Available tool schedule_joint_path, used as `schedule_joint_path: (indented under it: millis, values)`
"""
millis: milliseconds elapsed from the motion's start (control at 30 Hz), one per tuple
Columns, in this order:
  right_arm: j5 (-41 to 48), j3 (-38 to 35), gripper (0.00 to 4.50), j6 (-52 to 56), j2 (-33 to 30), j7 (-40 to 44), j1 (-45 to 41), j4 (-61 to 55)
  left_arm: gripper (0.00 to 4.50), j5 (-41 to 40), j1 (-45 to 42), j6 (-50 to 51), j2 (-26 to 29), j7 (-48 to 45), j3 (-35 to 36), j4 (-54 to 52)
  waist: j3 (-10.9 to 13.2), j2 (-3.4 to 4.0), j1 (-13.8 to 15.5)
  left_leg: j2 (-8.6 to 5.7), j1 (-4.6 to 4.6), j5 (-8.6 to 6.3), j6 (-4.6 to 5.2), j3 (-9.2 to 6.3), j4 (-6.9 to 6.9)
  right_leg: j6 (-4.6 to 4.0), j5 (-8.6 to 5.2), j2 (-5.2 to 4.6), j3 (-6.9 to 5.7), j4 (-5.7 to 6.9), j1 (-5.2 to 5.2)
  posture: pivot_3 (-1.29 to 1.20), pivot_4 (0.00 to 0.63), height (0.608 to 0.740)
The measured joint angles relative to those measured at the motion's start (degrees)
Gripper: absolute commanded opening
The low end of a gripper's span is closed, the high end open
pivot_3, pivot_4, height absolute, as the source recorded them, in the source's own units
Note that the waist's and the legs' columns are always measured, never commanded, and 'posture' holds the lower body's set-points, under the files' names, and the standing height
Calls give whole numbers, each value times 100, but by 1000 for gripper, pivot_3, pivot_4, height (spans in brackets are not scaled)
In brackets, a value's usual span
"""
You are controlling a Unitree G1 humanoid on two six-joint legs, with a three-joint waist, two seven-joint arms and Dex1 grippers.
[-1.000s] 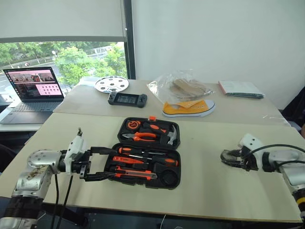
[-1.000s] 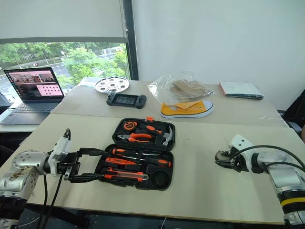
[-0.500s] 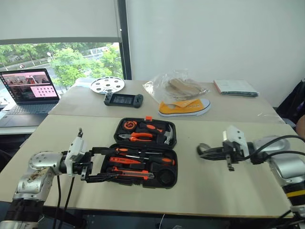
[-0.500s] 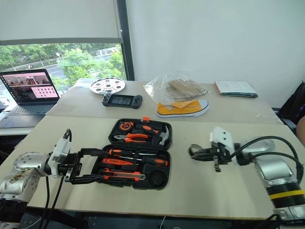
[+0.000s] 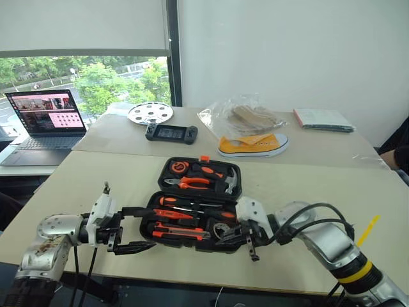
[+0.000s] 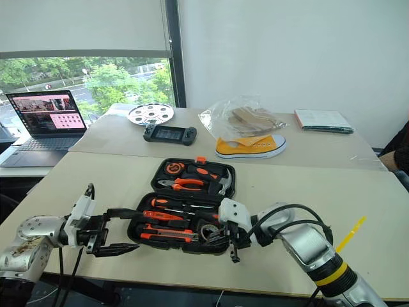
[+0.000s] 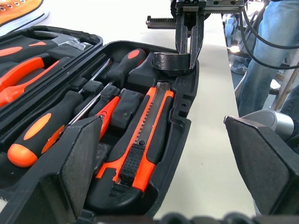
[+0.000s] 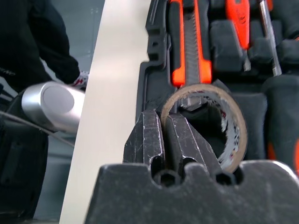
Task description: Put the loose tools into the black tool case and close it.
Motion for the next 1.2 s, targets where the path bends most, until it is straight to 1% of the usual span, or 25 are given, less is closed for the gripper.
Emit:
schedule_joint_path:
  millis: [233,300,333,433,533,633,733,800,833,867,900,933,967,1067,1100,1133,1200]
  values:
    - [-313,266,9,198,-244,116,-248,2,4500,7,33,-21,39,20,42,-1,-3,-6,28,0,6,-2,3,-6,5,1,0,-4,3,-4,14,0,150,740]
    - [-370,355,785,290,-267,143,-355,-1,4500,15,27,-40,39,23,42,18,-4,-6,38,0,5,-2,3,-9,4,1,0,-3,2,-6,14,0,150,740]
    - [-398,390,880,333,-279,144,-403,-1,4500,29,18,-48,39,24,42,46,-4,-6,39,0,5,-2,3,-8,4,1,0,-3,1,-6,13,0,150,740]
    - [-395,413,1827,484,-279,196,-564,4,4500,105,-48,-125,39,52,43,122,-4,-7,49,-1,2,-2,4,-9,3,1,0,-3,-1,-11,13,0,150,740]
    - [-39,149,2877,783,-258,326,-565,-5,4500,115,-65,-147,38,136,44,178,-4,-7,49,0,-7,-6,9,-10,1,1,0,-3,-2,-15,6,0,150,740]
    - [729,-283,2877,888,-183,723,-448,-158,4500,119,-141,-143,31,282,51,288,-3,-8,40,2,-11,-7,9,-10,-4,1,0,1,-10,-22,2,0,150,740]
    - [1245,-845,2877,770,-277,1063,-326,-148,4500,152,-353,-86,4,611,104,443,-2,-9,46,0,-10,-9,12,-10,-3,2,1,-1,-21,-23,7,0,150,740]
    - [1287,-1321,2910,385,-444,1164,-160,224,3968,341,-608,21,-34,1112,183,783,0,-12,66,-2,-2,-14,20,-12,1,9,5,-2,-28,-28,21,0,150,740]
    - [1219,-1450,2387,217,-436,1079,-148,480,3801,431,-729,47,-75,1387,214,957,0,-13,57,-4,2,-15,22,-10,3,13,7,-3,-27,-27,24,0,150,740]
    - [1052,-1525,2156,12,-391,914,-149,768,3349,557,-892,82,-142,1668,231,1126,1,-15,51,-5,1,-15,22,-7,4,15,8,-4,-23,-28,24,0,150,740]
    - [905,-1549,1842,-144,-335,760,-151,986,2989,627,-1000,103,-190,1871,233,1221,2,-17,48,-6,0,-15,23,-6,4,17,9,-4,-22,-28,22,0,150,740]
    - [677,-1538,1451,-392,-273,573,-151,1226,2505,753,-1126,118,-249,2109,231,1350,2,-17,43,-6,2,-15,22,-4,5,17,10,-4,-18,-23,21,0,150,740]
    - [375,-1522,1177,-689,-182,301,-160,1532,2239,913,-1284,129,-321,2410,228,1527,2,-18,37,-6,2,-14,21,-2,4,17,10,-4,-15,-21,19,0,150,740]
    - [-248,-1492,114,-1279,165,-406,-225,2262,1050,1267,-1585,136,-452,2982,165,1916,3,-18,-7,-6,1,-7,8,6,1,16,10,-1,-12,-8,7,0,150,740]
    - [-449,-1443,0,-1499,278,-623,-286,2521,750,1359,-1660,135,-529,3091,113,2020,2,-18,-19,-6,1,-5,6,8,-2,16,10,-1,-11,-8,4,0,150,740]
    - [-649,-1389,0,-1719,401,-819,-380,2793,242,1464,-1745,150,-641,3174,14,2117,3,-18,-27,-6,-3,-4,5,11,-3,16,10,1,-14,-8,-1,0,150,740]
    - [-863,-1338,0,-1998,557,-992,-479,3095,242,1577,-1781,211,-817,3227,-215,2161,3,-18,-42,-5,-6,-4,4,15,-4,16,9,3,-16,-2,-2,0,150,740]
